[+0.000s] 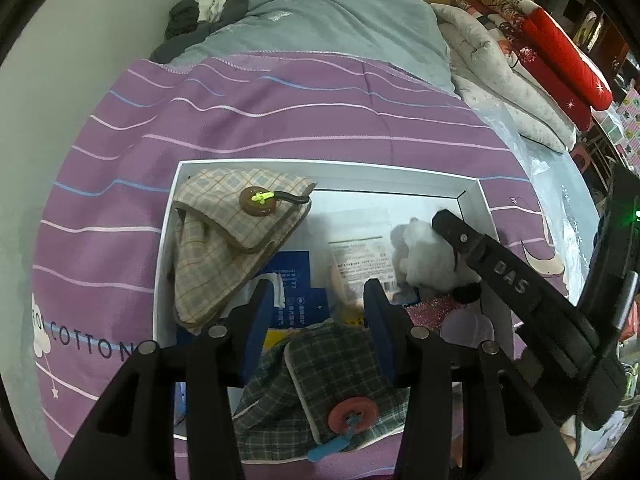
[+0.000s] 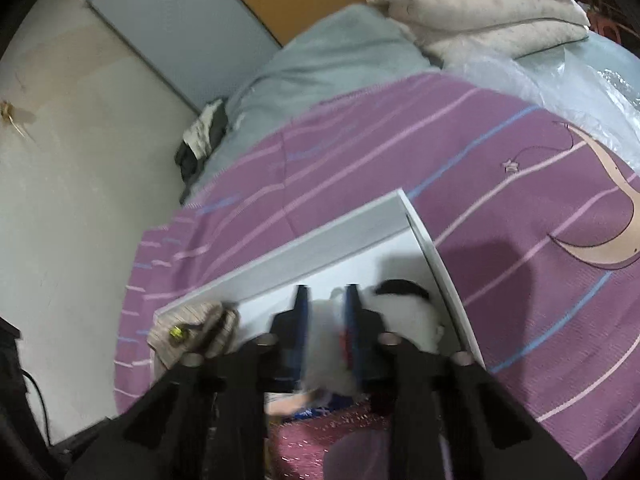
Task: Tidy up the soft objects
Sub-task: 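Lower the white plush toy into the box and open the right tool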
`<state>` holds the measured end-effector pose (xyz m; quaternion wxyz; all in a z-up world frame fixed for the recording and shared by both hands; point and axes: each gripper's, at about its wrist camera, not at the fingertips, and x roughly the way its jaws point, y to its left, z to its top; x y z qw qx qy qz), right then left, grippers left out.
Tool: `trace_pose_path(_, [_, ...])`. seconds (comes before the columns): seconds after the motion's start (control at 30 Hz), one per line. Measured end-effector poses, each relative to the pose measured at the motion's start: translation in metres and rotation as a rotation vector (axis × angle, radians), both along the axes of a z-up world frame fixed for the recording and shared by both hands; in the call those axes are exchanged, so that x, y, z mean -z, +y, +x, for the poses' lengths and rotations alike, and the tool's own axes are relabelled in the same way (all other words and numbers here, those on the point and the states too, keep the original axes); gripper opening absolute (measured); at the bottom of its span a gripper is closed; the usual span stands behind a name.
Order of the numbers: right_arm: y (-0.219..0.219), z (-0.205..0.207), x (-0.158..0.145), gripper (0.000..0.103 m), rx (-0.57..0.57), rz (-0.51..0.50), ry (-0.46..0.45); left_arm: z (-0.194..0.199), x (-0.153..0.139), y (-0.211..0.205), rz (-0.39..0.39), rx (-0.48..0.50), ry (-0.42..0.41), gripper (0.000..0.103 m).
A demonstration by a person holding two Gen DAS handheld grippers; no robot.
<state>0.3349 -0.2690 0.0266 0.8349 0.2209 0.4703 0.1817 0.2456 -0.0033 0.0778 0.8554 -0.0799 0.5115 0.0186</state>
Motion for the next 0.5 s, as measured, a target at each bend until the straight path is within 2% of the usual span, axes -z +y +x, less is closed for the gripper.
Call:
trace_pose_path(0.13, [-0.007, -0.004, 0.004, 0.011, -0.024, 0.03, 0.043, 0.001, 0.002, 0.0, -0.017, -0.001, 0.01, 0.054])
trace_pose_path(0.33, [0.001, -0.016, 0.0, 0.011, -0.073, -0.073, 0.035, -0.001, 0.001, 0.007, -0.047, -0.018, -0.005, 0.061])
trace_pose_path(0.5, [-0.002, -0.017, 0.0, 0.008, -0.054, -0.123, 0.039, -0.005, -0.007, 0.018, -0.06, -0.049, -0.065, 0.062])
